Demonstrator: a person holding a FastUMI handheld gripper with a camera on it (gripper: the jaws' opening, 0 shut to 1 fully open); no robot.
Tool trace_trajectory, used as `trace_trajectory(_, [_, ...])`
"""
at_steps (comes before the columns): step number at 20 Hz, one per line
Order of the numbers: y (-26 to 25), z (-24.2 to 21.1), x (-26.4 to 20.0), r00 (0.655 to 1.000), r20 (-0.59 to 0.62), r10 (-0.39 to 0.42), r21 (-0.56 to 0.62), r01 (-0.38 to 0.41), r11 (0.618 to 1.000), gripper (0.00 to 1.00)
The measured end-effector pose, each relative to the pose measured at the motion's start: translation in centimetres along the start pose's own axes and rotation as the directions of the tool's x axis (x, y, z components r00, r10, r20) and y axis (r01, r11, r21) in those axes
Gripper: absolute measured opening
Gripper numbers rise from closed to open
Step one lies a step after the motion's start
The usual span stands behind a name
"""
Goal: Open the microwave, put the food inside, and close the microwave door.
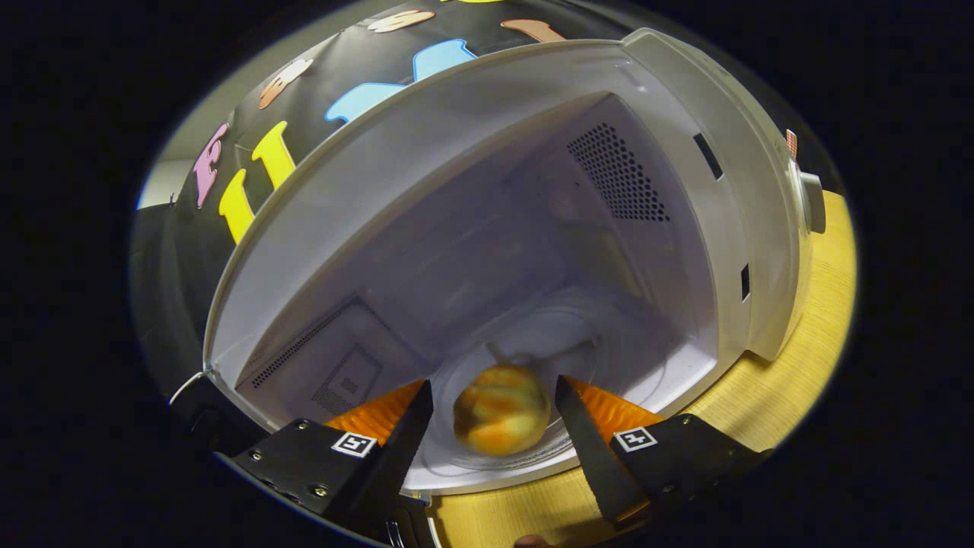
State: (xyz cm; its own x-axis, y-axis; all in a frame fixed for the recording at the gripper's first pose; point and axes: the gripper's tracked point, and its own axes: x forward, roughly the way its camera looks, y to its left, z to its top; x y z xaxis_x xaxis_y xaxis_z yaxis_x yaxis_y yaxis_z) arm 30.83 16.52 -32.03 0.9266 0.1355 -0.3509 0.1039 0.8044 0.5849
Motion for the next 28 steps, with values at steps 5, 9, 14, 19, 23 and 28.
trace_trajectory(5, [1.1,1.1,-3.2,1.000,0.001,0.028,-0.091,-0.028,0.995,0.98])
trace_trajectory(9, [3.0,2.5,-8.3,0.996,0.016,0.088,-0.185,-0.083,0.979,0.98])
trace_trajectory(14, [4.5,4.2,-15.4,0.990,0.022,0.140,-0.291,-0.127,0.948,0.98])
trace_trajectory(19, [5.2,7.5,-22.7,0.982,0.076,0.171,-0.355,-0.133,0.925,0.97])
trace_trajectory(23, [6.4,8.1,-28.4,0.976,0.076,0.205,-0.387,-0.160,0.908,0.97])
trace_trajectory(28, [8.6,6.8,-35.0,0.957,0.066,0.281,-0.444,-0.224,0.868,0.97])
